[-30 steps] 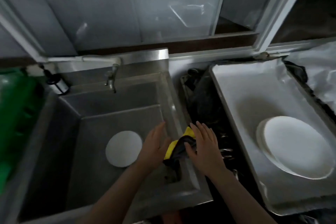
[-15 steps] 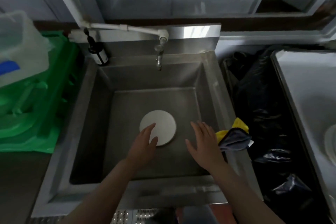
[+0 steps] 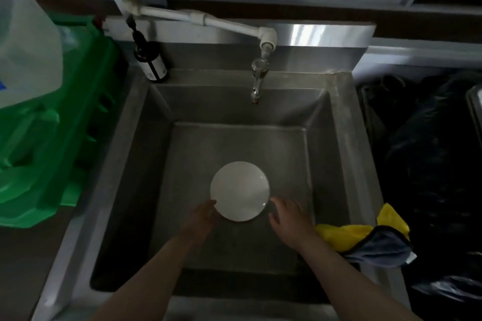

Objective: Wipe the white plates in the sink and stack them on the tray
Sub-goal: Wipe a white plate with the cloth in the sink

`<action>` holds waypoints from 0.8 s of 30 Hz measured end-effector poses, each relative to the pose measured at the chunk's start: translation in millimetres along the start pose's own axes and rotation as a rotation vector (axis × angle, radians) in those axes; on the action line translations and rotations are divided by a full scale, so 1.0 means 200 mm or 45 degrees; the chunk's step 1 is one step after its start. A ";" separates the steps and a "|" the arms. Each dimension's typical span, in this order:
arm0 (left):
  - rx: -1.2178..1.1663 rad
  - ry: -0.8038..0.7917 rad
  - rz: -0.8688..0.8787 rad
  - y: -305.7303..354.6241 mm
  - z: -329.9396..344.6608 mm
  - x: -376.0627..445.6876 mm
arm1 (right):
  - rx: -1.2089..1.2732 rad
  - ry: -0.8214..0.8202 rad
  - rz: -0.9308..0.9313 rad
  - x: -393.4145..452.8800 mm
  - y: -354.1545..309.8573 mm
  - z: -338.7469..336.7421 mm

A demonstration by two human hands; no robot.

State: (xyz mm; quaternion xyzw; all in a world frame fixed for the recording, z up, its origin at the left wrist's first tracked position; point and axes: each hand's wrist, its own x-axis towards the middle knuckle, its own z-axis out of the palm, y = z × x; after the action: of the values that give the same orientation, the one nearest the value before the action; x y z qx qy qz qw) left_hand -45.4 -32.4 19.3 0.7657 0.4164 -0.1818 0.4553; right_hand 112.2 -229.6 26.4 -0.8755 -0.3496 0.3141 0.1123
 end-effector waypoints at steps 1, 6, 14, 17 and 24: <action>0.006 -0.007 -0.022 -0.01 0.00 0.03 | 0.031 -0.031 0.037 0.05 0.01 0.01; 0.002 0.069 -0.159 -0.11 0.02 0.19 | -0.030 -0.157 0.092 0.25 0.08 0.11; -0.049 0.189 -0.240 -0.21 0.09 0.43 | 0.252 -0.047 0.450 0.54 0.15 0.28; 0.047 0.175 -0.232 -0.25 0.14 0.50 | 0.269 -0.073 0.518 0.61 0.18 0.33; 0.093 0.176 -0.275 -0.31 0.23 0.57 | 0.233 -0.126 0.550 0.69 0.22 0.39</action>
State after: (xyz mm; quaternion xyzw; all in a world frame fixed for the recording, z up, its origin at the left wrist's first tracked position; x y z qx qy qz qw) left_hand -23.7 -3.9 -112.9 0.7432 0.5199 -0.1916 0.3750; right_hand 164.0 -168.3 -117.6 -0.8997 -0.1293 0.4037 0.1040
